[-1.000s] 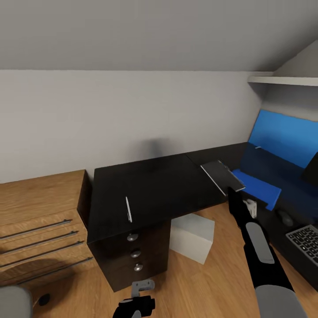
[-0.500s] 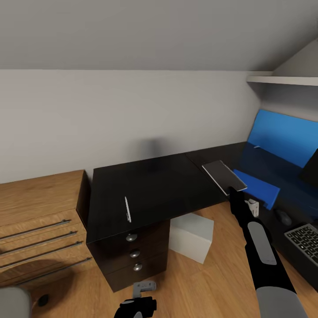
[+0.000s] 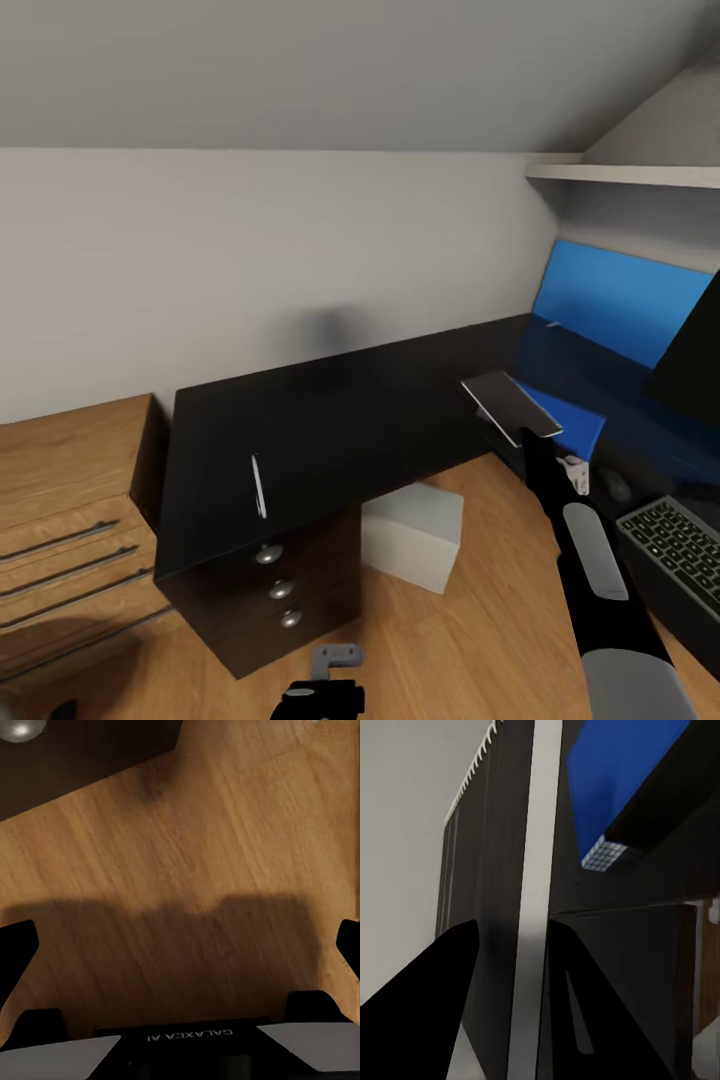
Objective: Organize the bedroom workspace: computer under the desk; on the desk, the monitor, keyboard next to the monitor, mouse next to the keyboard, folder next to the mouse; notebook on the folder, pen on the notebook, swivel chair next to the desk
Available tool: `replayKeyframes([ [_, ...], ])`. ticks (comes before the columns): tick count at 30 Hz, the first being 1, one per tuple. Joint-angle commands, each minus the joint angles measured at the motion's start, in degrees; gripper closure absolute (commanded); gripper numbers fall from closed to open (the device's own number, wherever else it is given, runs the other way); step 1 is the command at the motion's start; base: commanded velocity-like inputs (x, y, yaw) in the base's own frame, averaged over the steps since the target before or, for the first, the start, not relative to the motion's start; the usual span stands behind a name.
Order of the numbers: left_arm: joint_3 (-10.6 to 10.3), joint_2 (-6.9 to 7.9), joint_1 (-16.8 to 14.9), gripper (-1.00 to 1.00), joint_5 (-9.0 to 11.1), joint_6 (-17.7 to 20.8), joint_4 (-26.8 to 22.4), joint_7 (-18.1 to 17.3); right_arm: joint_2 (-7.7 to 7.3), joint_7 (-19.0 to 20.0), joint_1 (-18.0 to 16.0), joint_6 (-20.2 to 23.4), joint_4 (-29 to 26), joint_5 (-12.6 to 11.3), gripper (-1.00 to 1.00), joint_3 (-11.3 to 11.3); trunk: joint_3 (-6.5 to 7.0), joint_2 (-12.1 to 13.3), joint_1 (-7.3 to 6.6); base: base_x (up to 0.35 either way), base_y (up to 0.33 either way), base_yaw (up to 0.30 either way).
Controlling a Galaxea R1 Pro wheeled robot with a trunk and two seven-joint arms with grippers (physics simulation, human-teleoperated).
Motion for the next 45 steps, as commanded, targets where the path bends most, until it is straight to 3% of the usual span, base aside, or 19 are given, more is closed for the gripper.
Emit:
replayKeyframes([
  [1,-0.22,0.03,-0.05,-1.00,0.55,0.08,-0.08,0.54,-0.02,-0.32,-0.03,0.28,-0.10,-0.34,1.00,-0.07,-0.09,-0.03,0.03,0.273,-0.082,-0.082],
  [13,-0.34,0.04,-0.05,-1.00,0.60,0.12,-0.08,0.47,-0.48,-0.22,-0.03,0.42,-0.17,-0.45,1.00,-0.10,-0.20,-0.03,0.03,0.268,-0.104,-0.021],
  [32,-0.86,0.01,-0.05,-1.00,0.55,0.12,1.56,0.29,-0.62,-0.51,-0.01,0.32,0.09,-0.18,1.00,-0.24,-0.20,-0.03,0.03,0.013,-0.158,0.000],
  [37,-0.84,-0.01,-0.05,-1.00,0.52,0.12,1.66,0.28,-0.67,-4.02,-0.03,0.25,2.08,-0.14,1.00,-0.26,-0.20,-0.03,0.03,0.000,-0.009,0.000],
  [45,-0.85,-0.04,-0.05,-1.00,0.50,0.12,1.68,0.28,-0.70,-5.81,-0.03,0.24,2.90,-0.01,1.00,-0.25,-0.20,-0.03,0.03,0.000,-0.001,0.000],
])
